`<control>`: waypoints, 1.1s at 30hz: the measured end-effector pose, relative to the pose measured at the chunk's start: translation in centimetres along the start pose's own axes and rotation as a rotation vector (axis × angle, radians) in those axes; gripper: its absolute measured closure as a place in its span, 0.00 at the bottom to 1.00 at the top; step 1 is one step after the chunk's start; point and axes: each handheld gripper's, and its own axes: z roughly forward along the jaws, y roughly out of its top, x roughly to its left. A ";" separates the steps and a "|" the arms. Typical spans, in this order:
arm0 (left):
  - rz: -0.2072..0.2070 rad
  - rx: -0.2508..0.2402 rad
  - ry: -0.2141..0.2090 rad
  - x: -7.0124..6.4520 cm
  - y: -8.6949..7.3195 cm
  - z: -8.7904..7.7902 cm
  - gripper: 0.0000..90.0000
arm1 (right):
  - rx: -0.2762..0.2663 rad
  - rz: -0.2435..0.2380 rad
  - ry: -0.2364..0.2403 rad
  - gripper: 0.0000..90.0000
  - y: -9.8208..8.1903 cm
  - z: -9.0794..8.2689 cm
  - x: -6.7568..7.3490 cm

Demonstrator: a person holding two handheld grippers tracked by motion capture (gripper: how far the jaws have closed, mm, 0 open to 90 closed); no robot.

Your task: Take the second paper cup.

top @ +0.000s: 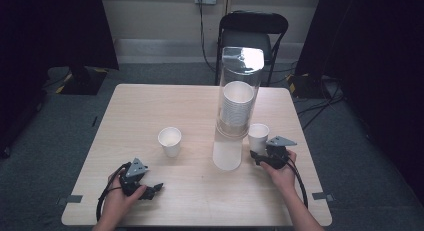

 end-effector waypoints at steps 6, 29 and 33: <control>-0.002 -0.001 0.001 0.0 0.0 0.0 0.13 | 0.023 -0.009 -0.012 0.40 0.1 0.2 0.1; 0.001 0.001 0.002 0.0 0.0 0.0 0.13 | 0.048 0.047 -0.019 0.25 -0.4 -0.4 -0.3; 0.000 0.001 0.002 0.0 0.0 0.0 0.13 | 0.054 0.045 -0.014 0.23 -0.7 -0.6 -0.5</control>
